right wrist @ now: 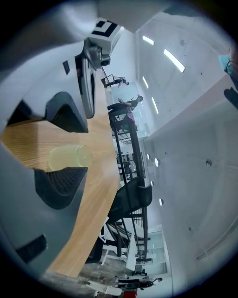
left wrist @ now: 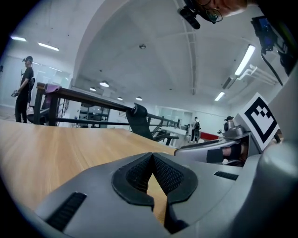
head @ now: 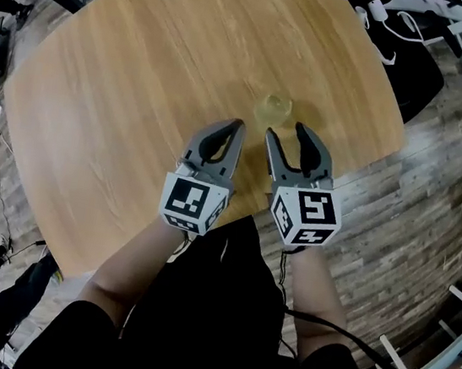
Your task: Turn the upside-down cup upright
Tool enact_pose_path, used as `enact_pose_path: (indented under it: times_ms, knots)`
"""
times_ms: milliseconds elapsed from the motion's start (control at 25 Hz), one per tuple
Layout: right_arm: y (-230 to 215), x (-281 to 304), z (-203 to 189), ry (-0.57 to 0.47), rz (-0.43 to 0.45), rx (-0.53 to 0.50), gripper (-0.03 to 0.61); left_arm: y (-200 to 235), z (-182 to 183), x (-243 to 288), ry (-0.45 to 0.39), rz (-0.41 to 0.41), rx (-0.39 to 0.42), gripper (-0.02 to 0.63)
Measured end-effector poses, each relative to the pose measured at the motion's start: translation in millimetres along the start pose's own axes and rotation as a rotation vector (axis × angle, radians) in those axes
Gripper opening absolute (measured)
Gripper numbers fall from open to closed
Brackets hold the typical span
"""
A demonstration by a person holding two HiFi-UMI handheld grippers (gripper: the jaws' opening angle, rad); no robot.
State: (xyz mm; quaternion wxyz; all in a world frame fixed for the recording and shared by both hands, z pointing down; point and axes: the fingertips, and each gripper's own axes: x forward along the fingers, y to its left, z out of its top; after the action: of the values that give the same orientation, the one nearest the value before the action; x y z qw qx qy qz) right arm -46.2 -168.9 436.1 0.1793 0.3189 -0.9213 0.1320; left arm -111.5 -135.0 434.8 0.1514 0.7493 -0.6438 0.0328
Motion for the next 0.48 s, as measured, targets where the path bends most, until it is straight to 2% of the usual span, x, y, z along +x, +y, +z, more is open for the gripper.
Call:
enact_pose_path:
  times_ms: [200,360,480]
  knots:
    - [-15,34,-9,-0.014,0.022,-0.115,0.259,19,-41,36,0.030,0.043,-0.012,0.008]
    - [-17,64,-13,0.005,0.050,-0.149,0.279,38,-64,45,0.040,0.074,-0.044,0.008]
    - [-16,78,-15,0.015,0.061,-0.141,0.279,39,-68,46,0.033,0.057,0.006,0.008]
